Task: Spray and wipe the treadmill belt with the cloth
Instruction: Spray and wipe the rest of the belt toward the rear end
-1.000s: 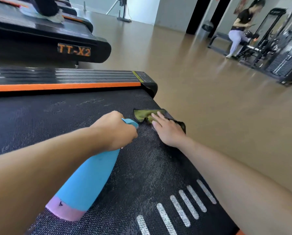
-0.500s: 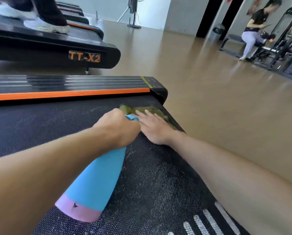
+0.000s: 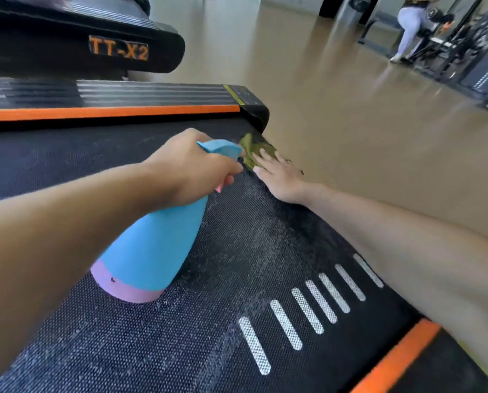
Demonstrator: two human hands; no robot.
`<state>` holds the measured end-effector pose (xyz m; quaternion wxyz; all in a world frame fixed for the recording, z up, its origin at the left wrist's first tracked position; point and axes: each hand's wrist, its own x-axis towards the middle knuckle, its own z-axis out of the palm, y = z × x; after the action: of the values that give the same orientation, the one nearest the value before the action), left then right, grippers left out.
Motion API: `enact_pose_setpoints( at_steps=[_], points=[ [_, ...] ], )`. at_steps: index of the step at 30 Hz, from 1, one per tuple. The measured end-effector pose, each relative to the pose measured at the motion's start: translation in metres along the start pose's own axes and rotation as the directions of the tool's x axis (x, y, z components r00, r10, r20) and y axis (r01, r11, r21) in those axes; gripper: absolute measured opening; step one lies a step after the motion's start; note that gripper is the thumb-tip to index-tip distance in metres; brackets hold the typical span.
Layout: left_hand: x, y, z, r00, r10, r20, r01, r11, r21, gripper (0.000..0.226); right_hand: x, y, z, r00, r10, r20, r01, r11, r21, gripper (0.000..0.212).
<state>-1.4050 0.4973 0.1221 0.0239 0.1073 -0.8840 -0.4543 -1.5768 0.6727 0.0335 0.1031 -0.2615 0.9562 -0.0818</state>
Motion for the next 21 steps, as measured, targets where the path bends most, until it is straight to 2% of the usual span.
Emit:
enact_pose_setpoints(
  at_steps=[3,6,8,9,10,13,15,16,18,19,21],
  points=[
    [-0.021,0.006,0.007,0.987,0.149,0.059,-0.152,0.987,0.05,0.026,-0.088,-0.021,0.015,0.967,-0.22,0.128,0.227,0.973,-0.05,0.051],
    [-0.038,0.01,0.006,0.975,0.19,0.111,-0.19,0.982,-0.012,0.026,-0.191,-0.067,0.031,0.839,-0.46,0.29,0.476,0.879,0.014,0.052],
    [-0.049,0.011,0.004,0.969,0.201,0.145,-0.196,0.979,-0.049,0.032,-0.243,-0.093,0.036,0.742,-0.555,0.377,0.566,0.819,0.093,0.052],
    [-0.054,0.011,0.002,0.962,0.221,0.162,-0.215,0.975,-0.051,0.027,-0.26,-0.101,0.036,0.717,-0.564,0.409,0.57,0.813,0.122,0.051],
    [-0.062,0.011,-0.001,0.953,0.24,0.184,-0.236,0.971,-0.041,0.02,-0.273,-0.106,0.036,0.722,-0.552,0.417,0.55,0.824,0.137,0.051],
    [-0.079,0.011,-0.006,0.942,0.203,0.267,-0.22,0.975,0.034,0.021,-0.273,-0.098,0.031,0.853,-0.384,0.353,0.396,0.917,0.043,0.051],
    [-0.088,0.012,-0.005,0.932,0.152,0.328,-0.194,0.976,0.097,0.029,-0.248,-0.063,0.027,0.944,-0.181,0.275,0.231,0.959,-0.163,0.052],
    [-0.092,0.011,-0.004,0.926,0.136,0.351,-0.189,0.975,0.12,0.03,-0.233,-0.038,0.024,0.971,-0.034,0.236,0.087,0.971,-0.221,0.052],
    [-0.098,0.012,-0.002,0.912,0.12,0.392,-0.19,0.971,0.147,0.033,-0.21,0.011,0.014,0.949,0.276,0.154,-0.255,0.957,-0.14,0.053],
    [-0.1,0.012,0.0,0.903,0.117,0.413,-0.198,0.967,0.159,0.034,-0.205,0.028,0.011,0.927,0.358,0.115,-0.355,0.934,-0.04,0.053],
    [-0.104,0.014,0.006,0.876,0.133,0.464,-0.244,0.951,0.188,0.026,-0.202,0.046,0.006,0.904,0.421,0.075,-0.427,0.886,0.178,0.049]
  ],
)
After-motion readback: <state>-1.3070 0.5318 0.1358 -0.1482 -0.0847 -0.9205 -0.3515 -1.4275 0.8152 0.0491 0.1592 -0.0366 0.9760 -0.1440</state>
